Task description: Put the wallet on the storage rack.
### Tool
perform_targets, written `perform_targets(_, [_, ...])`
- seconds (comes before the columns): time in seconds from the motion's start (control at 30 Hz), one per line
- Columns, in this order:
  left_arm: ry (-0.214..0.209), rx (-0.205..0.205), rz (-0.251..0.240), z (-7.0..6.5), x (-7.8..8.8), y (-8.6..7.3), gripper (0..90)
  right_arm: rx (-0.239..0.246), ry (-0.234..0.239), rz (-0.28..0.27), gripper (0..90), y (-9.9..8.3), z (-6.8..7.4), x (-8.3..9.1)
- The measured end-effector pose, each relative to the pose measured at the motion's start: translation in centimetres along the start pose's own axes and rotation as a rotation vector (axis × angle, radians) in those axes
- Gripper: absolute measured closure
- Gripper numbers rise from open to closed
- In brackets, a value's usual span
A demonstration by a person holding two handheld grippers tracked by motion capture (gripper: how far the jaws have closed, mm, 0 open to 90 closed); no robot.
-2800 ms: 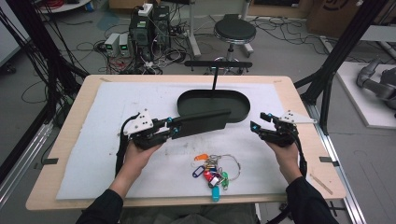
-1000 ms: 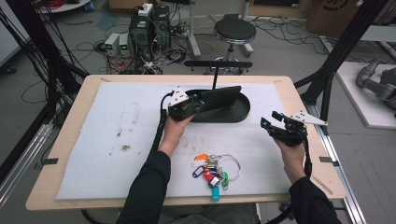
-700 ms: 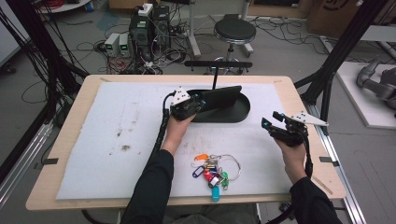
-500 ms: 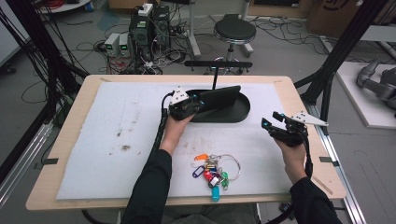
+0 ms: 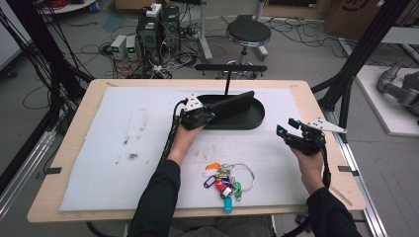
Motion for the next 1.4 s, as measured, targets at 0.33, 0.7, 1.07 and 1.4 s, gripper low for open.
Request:
perform_targets(0.33, [0.06,0.047,0.018,0.8,0.2,-0.1,53.2,0.005,0.002,0.003,36.1,0.0,0.1,-0.1])
perform_targets(0.7, [0.078,0.085,0.039,1.1,0.8,0.0,40.6,0.005,0.002,0.007,36.1,-0.1,0.1,-0.2])
perform_targets(1.07, [0.06,0.067,0.037,0.0,2.3,0.8,38.1,0.005,0.0,0.009,36.1,-0.1,0.1,-0.2])
perform_targets(1.4, [0.062,0.058,0.029,-0.3,5.1,1.2,38.1,0.004,-0.008,0.012,36.1,-0.1,0.0,-0.2])
Point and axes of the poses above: each handheld gripper's, and its own axes: x roughly backward along the jaws, y roughly out of its top, z roughly to its left, the point moved 9 cm from there along -x, roughly forward along the jaws, and after that the axes turned 1 degree about -x, right-handed, at the moved point
